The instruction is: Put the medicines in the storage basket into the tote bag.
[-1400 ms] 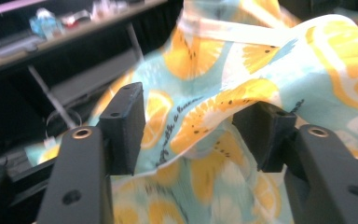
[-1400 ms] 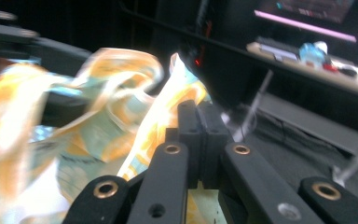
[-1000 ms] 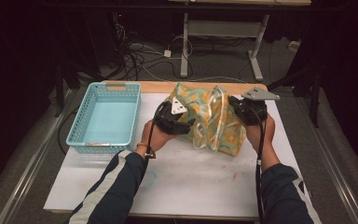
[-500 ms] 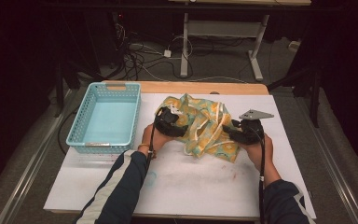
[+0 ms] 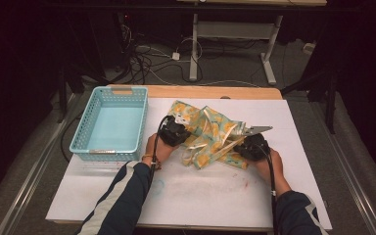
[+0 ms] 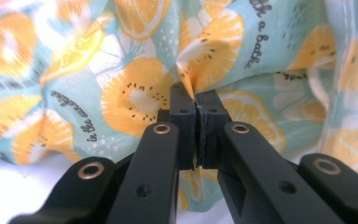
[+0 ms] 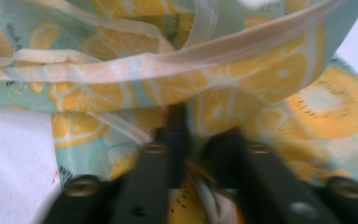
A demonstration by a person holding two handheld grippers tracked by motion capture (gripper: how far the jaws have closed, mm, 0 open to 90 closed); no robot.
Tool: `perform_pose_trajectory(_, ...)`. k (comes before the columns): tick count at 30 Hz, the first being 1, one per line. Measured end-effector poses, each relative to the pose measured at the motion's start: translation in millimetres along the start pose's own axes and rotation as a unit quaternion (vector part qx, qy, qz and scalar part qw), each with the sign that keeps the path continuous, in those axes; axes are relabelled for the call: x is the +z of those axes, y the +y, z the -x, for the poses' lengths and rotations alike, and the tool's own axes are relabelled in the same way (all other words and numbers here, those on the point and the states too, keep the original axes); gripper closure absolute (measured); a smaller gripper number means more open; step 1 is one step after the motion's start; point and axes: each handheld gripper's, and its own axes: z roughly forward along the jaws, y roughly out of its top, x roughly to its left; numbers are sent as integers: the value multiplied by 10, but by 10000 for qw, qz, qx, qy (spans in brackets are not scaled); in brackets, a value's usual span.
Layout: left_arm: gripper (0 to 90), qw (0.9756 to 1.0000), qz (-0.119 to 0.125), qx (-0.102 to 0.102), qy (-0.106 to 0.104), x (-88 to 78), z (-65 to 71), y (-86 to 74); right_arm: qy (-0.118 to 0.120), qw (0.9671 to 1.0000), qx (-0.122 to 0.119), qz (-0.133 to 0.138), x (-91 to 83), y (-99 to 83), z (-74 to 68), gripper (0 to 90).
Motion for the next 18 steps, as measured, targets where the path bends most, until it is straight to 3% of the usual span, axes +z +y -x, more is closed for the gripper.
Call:
perform_pose_trajectory(3,858,9996,282,-28,23,-198,32,48,-70,9990,34,435,-220,96,25,897)
perform_pose_trajectory(8,859,9978,653,60,53,-509,113,167,-312,9941,10,1038,-654,333,46,899)
perform_pose_trajectory(13,859,9942,1072,15,61,-806,154,294,-625,9859,-154,1544,-1137,697,27,900)
perform_pose_trajectory(18,861,9905,1368,110,56,-1073,204,426,-913,9779,-369,1843,-1449,993,-29,900)
